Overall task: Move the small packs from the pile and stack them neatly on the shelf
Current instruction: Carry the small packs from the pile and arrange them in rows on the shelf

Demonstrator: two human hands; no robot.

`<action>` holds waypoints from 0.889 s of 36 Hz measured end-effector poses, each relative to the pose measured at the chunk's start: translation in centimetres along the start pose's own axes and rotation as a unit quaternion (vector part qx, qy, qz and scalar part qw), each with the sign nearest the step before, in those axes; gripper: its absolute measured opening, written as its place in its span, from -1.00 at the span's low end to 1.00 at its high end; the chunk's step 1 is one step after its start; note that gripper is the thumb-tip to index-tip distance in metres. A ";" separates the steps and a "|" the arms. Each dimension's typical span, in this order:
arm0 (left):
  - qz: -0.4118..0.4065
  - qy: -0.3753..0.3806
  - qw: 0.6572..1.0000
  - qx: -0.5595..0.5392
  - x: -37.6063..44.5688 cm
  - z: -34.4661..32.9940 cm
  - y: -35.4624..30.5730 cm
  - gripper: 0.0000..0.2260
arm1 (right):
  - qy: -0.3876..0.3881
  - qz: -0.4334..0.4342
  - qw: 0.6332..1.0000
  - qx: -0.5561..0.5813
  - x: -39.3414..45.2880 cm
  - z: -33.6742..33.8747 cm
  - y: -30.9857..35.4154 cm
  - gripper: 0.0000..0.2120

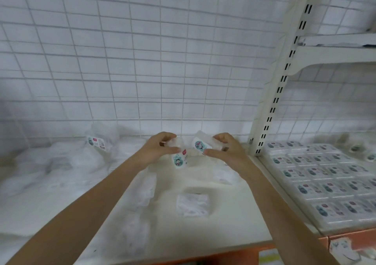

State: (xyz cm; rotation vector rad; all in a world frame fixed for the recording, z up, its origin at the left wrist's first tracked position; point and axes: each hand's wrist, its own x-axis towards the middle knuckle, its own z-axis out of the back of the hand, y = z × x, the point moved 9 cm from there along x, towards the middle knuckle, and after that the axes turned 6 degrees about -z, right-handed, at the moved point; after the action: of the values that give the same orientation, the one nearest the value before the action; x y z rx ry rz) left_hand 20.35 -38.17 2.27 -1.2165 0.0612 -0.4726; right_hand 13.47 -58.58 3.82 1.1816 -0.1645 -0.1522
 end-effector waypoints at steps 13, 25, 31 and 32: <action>0.063 -0.072 0.970 -0.223 -2.7 0.2 0.0 -0.47 | -0.022 0.021 0.991 0.129 0.6 -1.2 0.6 -0.74; 0.093 -0.046 0.935 -0.339 -5.8 -1.9 -1.5 -0.63 | 0.000 -0.020 0.988 0.155 -1.9 -4.7 0.2 -0.74; 0.082 -0.010 0.943 -0.322 -6.3 -4.2 -3.3 -0.69 | -0.008 -0.028 0.984 0.175 -4.7 -1.9 0.7 -0.75; 0.075 0.003 0.946 -0.314 -6.3 -4.8 -3.7 -0.67 | -0.018 -0.021 0.986 0.163 -5.4 -0.9 0.5 -0.84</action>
State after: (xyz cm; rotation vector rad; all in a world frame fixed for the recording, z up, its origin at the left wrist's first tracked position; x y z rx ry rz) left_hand 12.07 -40.96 2.66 -1.8198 0.3285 -0.3282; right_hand 8.42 -56.44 3.69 1.5090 -0.2028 -0.1885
